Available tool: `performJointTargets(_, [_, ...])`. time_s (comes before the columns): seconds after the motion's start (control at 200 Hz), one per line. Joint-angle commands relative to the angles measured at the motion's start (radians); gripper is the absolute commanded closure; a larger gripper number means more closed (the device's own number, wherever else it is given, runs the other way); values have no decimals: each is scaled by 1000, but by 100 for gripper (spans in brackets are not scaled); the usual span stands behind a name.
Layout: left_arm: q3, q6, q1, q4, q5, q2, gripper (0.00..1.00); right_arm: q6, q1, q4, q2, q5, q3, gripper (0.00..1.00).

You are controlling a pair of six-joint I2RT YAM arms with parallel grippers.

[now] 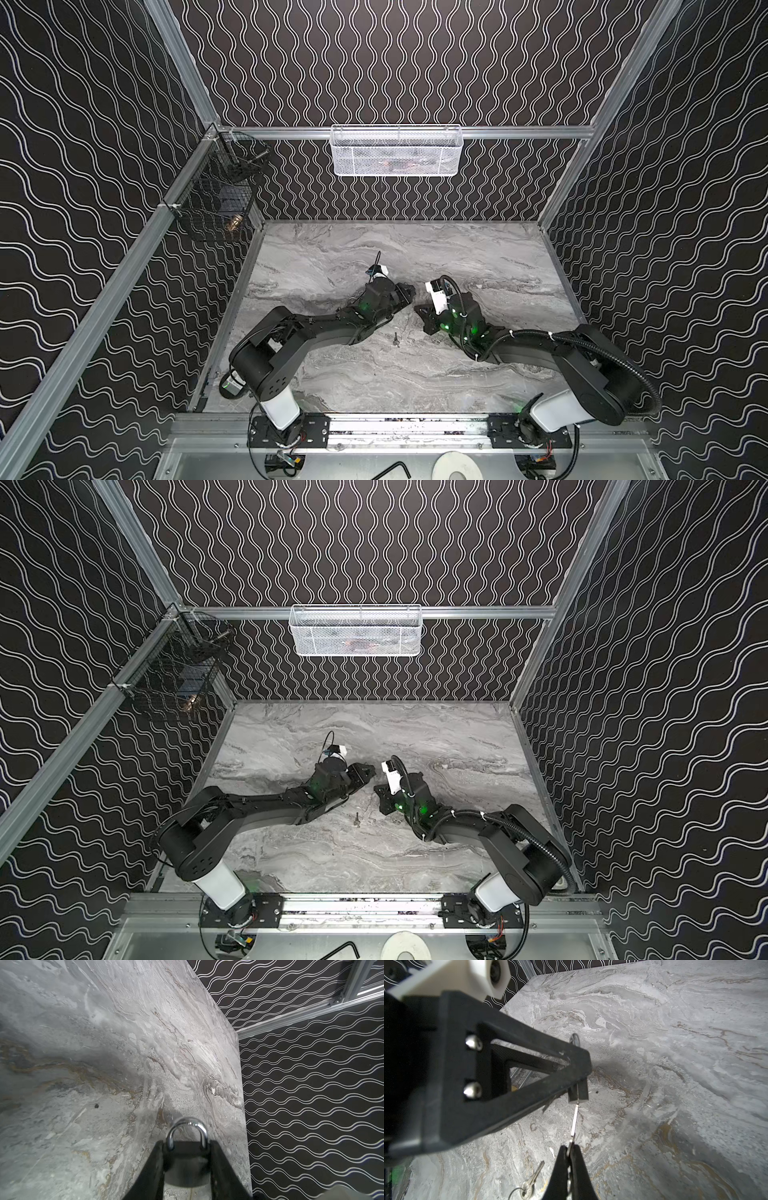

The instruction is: Unlock with the key

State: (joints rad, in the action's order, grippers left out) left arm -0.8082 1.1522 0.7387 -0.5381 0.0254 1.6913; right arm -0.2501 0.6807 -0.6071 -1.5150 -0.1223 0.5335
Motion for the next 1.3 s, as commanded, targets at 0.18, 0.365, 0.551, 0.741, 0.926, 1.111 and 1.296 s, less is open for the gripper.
performJointTargets(0.18, [6, 13, -1, -61, -14, -4, 90, -6, 2, -6, 6, -7, 4, 100])
performJointTargets(0.365, [16, 0, 1, -75, -25, -7, 90, -5, 0, -5, 12, -5, 3, 100])
performJointTargets(0.551, [36, -26, 1, -96, -28, -18, 91, -5, -3, -3, 21, 4, -2, 100])
performJointTargets(0.741, [46, -39, 1, -121, -41, -8, 92, -6, -7, -7, 20, -13, -3, 100])
performJointTargets(0.926, [58, -33, 1, -184, -57, 13, 94, -8, -10, -5, 13, -25, 2, 100])
performJointTargets(1.111, [58, -71, 4, -183, -53, -1, 95, -17, -19, -3, 3, -46, 6, 100])
performJointTargets(1.296, [70, -117, 16, -193, -42, -1, 97, -42, -44, -22, 4, -80, -5, 100])
